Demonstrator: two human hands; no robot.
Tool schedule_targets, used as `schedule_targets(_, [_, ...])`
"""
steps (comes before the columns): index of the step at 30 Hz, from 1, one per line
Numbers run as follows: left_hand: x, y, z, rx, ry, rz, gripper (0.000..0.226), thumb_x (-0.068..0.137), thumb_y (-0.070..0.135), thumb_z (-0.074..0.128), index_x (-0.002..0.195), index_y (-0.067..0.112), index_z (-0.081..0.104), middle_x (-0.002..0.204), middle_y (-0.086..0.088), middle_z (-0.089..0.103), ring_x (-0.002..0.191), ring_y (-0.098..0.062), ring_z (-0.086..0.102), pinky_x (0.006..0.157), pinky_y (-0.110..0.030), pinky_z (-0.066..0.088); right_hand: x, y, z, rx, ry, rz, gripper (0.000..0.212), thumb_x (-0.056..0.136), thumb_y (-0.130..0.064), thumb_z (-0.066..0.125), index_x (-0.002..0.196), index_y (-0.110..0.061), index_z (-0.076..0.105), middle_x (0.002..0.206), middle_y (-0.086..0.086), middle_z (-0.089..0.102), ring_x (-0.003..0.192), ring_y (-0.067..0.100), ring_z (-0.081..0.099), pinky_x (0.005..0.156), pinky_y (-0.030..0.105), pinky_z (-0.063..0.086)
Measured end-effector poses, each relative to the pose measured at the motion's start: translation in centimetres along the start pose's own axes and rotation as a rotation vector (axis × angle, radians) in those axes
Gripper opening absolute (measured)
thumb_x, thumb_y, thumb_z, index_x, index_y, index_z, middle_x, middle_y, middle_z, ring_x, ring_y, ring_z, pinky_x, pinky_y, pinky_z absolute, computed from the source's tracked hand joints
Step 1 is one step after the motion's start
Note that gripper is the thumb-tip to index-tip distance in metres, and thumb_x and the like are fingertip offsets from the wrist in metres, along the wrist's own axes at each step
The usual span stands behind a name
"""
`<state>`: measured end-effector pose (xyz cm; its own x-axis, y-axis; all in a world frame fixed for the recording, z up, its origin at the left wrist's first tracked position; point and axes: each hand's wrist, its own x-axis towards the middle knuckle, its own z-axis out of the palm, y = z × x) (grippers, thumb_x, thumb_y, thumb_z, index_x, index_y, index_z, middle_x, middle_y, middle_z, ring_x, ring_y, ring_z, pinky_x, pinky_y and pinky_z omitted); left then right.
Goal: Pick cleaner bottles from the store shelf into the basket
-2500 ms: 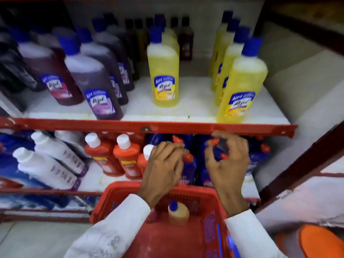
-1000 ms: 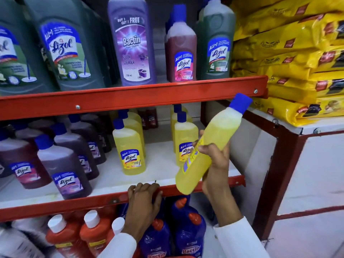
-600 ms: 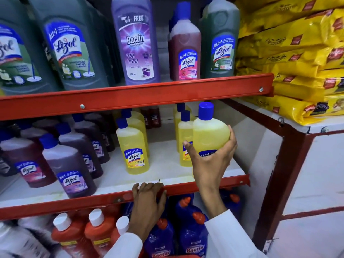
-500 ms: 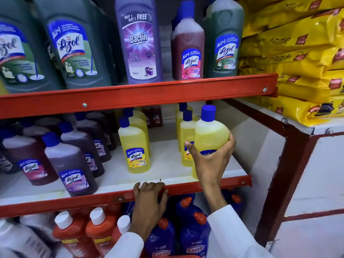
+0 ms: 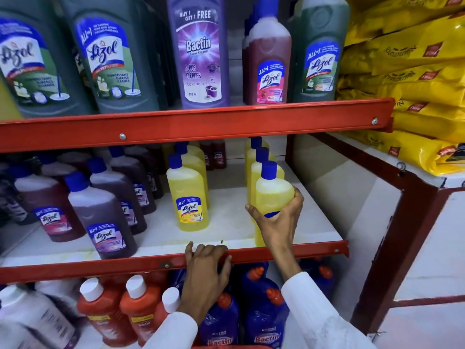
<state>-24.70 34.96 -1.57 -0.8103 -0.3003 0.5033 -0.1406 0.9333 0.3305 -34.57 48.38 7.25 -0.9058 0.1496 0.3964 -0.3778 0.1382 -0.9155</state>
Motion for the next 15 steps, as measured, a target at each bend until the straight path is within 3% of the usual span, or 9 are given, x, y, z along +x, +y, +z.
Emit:
schedule_targets(11, [0.0, 0.2, -0.3, 0.006, -0.023, 0.003, 0.019, 0.088, 0.036, 0.06, 0.105, 0.029, 0.065, 0.102, 0.004, 0.073, 0.102, -0.021, 0.061, 0.116, -0.05, 0.023, 0.1, -0.1, -0.7, -0.061, -0.044, -0.003, 0.111, 0.061, -0.026, 0.096, 0.147, -0.014, 0.027, 0.146, 0.01, 0.039, 0.134, 0.03, 0.041, 0.107, 0.059, 0.046])
schedule_targets(15, [0.2, 0.7, -2.2, 0.03, -0.084, 0.012, 0.041, 0.09, 0.04, 0.057, 0.13, 0.031, 0.055, 0.137, 0.003, 0.06, 0.129, -0.018, 0.049, 0.122, -0.048, 0.021, -0.1, -0.8, -2.5, -0.077, -0.028, -0.036, 0.13, 0.055, -0.044, 0.096, 0.156, -0.021, 0.017, 0.154, 0.009, 0.035, 0.141, 0.028, 0.039, 0.112, 0.055, 0.043])
